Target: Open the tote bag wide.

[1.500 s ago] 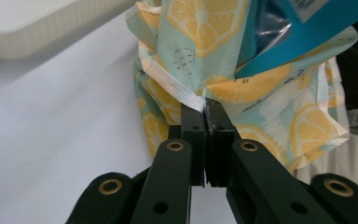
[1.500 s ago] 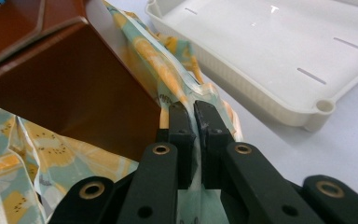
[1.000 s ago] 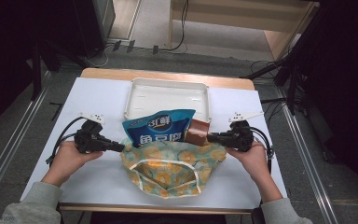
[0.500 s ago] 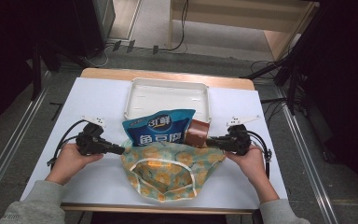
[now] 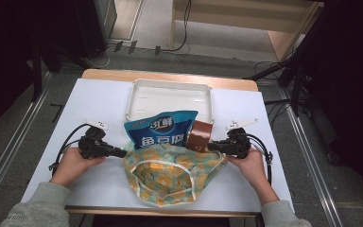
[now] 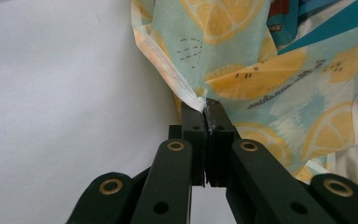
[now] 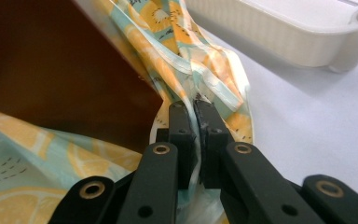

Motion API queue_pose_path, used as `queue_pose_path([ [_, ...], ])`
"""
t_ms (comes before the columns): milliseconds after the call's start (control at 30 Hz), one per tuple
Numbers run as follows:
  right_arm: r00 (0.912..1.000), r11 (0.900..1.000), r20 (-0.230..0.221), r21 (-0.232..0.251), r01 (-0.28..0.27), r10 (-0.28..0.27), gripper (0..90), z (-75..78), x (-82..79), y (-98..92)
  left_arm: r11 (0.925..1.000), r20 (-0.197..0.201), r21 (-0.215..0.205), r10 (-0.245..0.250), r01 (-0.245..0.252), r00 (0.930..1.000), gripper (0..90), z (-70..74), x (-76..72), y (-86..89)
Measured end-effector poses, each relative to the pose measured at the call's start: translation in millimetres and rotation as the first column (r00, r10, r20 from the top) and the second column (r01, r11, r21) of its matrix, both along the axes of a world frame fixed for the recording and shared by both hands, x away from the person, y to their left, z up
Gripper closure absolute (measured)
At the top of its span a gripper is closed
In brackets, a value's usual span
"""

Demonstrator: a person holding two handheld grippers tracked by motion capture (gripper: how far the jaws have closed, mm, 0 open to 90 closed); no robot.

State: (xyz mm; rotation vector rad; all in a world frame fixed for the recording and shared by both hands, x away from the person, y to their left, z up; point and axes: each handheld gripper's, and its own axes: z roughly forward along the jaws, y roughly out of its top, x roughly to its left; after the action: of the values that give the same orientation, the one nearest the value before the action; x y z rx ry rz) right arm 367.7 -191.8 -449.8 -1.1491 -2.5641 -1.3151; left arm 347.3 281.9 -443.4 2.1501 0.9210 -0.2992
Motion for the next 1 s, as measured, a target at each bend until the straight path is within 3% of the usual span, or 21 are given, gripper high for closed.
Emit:
queue_pose_path([
  [133, 0.9997, 1.0, 0.022, 0.004, -0.004, 0.004, 82.8, 4.5, -2.8, -2.1, 1.0, 0.031, 0.0, 0.002, -0.002, 0.9995, 87.1, 3.9, -3.0, 2.0],
  [200, 0.9991, 1.0, 0.043, 0.012, -0.005, 0.005, 80.5, 9.1, -5.9, -4.0, 0.9998, 0.047, 0.018, 0.005, -0.006, 0.9989, 82.0, 9.2, -6.5, 3.0],
  [400, 0.9951, 0.999, 0.098, 0.027, -0.019, 0.016, 71.3, 22.4, -14.0, -9.2, 1.0, 0.108, -0.005, 0.0, 0.001, 0.9941, 67.2, 22.1, -14.9, 4.9],
  [667, 0.9913, 0.999, 0.129, 0.038, -0.03, 0.025, 60.4, 38.2, -20.7, -11.9, 0.9998, 0.159, 0.02, 0.002, -0.006, 0.9873, 51.3, 43.9, -22.1, 6.4],
  [733, 0.991, 0.998, 0.129, 0.043, -0.041, 0.035, 59.0, 42.8, -21.9, -11.8, 1.0, 0.168, 0.01, -0.002, 0.0, 0.9858, 48.4, 49.7, -24.5, 7.3],
  [1000, 0.9884, 0.998, 0.139, 0.026, -0.065, 0.061, 57.1, 57.9, -32.0, -11.6, 0.9999, 0.217, -0.011, -0.009, 0.011, 0.9762, 44.2, 76.8, -32.6, 11.8],
])
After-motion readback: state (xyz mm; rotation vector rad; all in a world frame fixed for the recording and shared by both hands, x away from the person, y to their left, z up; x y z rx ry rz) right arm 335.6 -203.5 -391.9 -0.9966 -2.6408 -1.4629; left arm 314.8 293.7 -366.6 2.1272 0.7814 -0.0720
